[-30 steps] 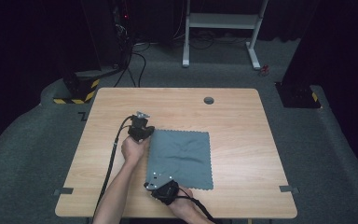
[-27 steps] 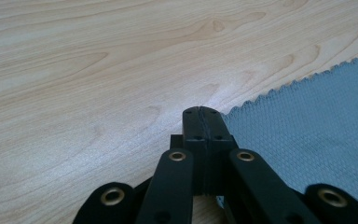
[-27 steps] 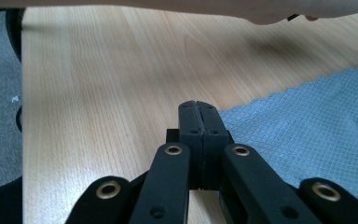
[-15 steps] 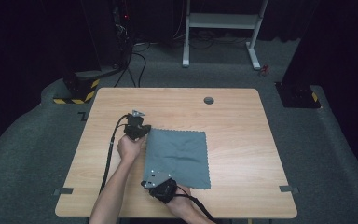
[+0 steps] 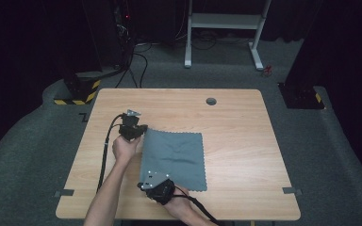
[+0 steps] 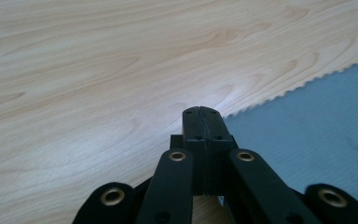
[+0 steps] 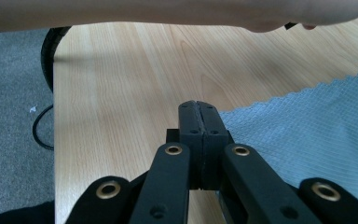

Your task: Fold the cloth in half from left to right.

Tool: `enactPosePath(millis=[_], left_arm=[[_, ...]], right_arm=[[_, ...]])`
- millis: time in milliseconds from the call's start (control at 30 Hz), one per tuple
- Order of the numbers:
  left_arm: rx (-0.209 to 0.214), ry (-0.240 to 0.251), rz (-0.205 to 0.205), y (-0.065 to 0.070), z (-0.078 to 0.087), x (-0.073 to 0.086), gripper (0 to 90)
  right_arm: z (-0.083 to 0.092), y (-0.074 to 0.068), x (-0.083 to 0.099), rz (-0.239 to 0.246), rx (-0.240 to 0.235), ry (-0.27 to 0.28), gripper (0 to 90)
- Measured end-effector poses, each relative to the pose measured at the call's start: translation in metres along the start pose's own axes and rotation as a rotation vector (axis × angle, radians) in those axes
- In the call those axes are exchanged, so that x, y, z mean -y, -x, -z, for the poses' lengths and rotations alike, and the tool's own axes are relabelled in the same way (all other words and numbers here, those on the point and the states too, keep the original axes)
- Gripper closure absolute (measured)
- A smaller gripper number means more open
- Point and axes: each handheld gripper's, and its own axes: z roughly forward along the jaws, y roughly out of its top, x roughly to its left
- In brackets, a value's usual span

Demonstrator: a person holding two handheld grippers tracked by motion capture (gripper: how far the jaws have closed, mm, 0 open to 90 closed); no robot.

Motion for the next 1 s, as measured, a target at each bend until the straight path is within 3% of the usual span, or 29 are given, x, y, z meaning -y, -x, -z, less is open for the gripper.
enactPosePath(millis=[200, 633, 1000], left_arm=[[0.017, -0.016, -0.038, 0.014, -0.01, -0.006, 90.0], [0.048, -0.016, -0.071, 0.036, -0.025, -0.017, 90.0], [0.051, -0.01, -0.077, 0.044, -0.032, -0.018, 90.0]], right_arm=[[0.009, 0.007, 0.013, -0.049, 0.003, 0.0, 90.0], [0.032, 0.016, 0.034, -0.086, 0.043, 0.012, 90.0], [0.043, 0.02, 0.052, -0.129, 0.072, 0.003, 90.0]])
